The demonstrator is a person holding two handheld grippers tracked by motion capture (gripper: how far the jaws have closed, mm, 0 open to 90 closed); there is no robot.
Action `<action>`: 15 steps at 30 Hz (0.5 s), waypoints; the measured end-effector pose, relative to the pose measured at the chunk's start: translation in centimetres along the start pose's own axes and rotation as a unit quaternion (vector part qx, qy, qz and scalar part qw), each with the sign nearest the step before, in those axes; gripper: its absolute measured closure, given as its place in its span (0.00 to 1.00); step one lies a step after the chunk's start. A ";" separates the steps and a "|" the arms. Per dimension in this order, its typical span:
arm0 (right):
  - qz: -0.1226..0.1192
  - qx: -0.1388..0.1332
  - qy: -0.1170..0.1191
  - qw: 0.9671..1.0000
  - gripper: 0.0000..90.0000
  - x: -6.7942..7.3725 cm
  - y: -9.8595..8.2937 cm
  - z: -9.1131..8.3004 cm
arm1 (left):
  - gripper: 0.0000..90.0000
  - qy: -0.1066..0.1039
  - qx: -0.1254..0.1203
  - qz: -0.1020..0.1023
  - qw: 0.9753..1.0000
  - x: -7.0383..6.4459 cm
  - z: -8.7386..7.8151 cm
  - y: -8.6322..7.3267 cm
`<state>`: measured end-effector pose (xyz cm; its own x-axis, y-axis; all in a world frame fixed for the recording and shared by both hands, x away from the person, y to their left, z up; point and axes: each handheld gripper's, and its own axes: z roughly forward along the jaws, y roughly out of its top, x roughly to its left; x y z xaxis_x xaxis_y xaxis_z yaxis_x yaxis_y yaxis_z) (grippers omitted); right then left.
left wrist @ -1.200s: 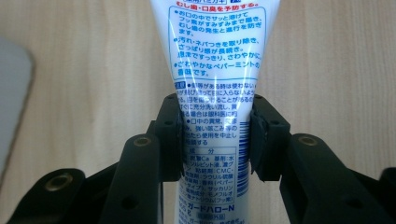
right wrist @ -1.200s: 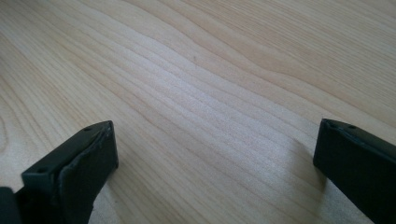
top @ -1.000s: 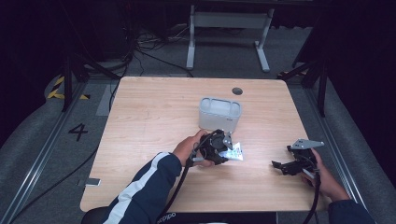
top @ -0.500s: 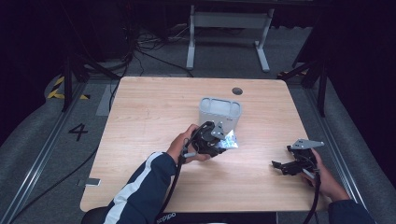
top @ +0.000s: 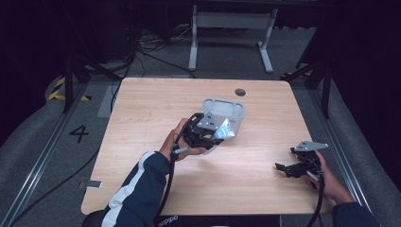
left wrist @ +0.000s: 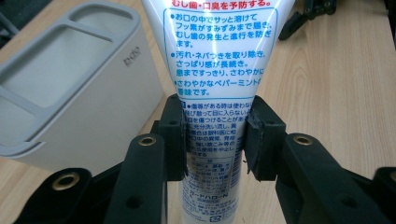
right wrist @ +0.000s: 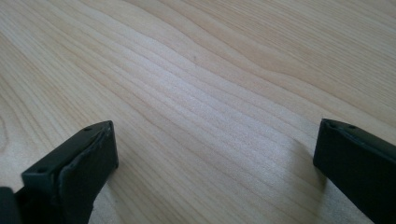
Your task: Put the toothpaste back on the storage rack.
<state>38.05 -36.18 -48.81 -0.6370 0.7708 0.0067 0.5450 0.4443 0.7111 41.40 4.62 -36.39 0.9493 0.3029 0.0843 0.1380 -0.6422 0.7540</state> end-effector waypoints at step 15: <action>0.000 0.000 0.000 1.000 0.00 0.0 0.0 0.0 | 0.72 0.019 -0.038 -0.011 0.999 0.7 -1.7 0.9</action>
<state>38.05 -36.18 -48.81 -0.6370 0.7709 0.0066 0.5450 0.4442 0.7111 41.75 5.45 -34.57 0.9346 0.3437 0.0919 0.1347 -0.5809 0.8028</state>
